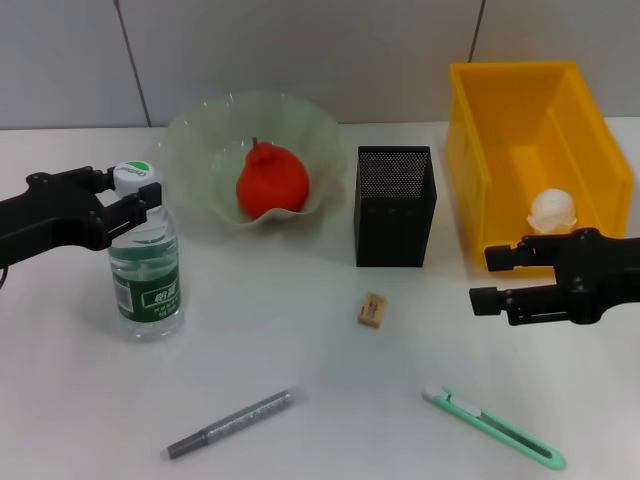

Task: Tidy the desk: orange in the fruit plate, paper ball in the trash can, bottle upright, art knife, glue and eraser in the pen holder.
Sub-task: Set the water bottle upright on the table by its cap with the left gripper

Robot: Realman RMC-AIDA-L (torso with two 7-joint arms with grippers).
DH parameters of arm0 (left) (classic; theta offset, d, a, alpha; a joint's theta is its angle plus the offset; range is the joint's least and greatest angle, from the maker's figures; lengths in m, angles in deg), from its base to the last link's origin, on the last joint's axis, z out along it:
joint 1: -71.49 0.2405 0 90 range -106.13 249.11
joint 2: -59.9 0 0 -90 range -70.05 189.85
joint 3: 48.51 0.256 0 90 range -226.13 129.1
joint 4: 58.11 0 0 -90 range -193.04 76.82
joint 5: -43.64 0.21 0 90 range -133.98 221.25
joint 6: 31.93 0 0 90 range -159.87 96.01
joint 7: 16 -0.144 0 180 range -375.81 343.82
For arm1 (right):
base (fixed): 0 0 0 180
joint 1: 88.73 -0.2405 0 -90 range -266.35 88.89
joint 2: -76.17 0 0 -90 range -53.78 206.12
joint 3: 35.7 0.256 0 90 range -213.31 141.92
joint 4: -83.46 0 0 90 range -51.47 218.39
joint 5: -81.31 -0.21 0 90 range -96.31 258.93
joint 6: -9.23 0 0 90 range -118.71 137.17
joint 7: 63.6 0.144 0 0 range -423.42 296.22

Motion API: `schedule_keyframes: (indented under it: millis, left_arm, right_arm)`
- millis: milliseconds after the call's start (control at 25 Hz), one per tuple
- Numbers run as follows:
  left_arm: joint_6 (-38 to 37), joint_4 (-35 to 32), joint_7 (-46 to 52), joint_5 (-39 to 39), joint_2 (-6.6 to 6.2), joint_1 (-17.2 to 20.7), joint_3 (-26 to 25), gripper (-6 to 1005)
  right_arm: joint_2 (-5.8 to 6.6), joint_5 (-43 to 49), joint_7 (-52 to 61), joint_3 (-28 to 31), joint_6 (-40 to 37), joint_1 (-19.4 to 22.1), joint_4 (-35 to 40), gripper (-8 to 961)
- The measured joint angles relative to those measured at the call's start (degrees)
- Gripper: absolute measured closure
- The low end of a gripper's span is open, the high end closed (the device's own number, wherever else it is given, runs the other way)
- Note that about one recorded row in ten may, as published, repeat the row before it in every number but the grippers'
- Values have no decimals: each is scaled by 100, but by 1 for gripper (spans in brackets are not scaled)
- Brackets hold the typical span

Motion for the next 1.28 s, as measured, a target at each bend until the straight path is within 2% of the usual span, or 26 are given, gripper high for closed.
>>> schedule_keyframes:
  millis: [400,760,1280]
  left_arm:
    - [-55,-1,-69,-190,0,39,-35,554]
    - [-61,265,-249,-251,12,-34,-55,533]
    - [-493,708,-1069,-784,7,50,-231,500]
  right_arm:
    - [13,0,24,0,-2,-33,-1,256]
    - [16,21,39,1,-4,-81,-28,262]
    - [23,46,22,1,56,-138,-50,270]
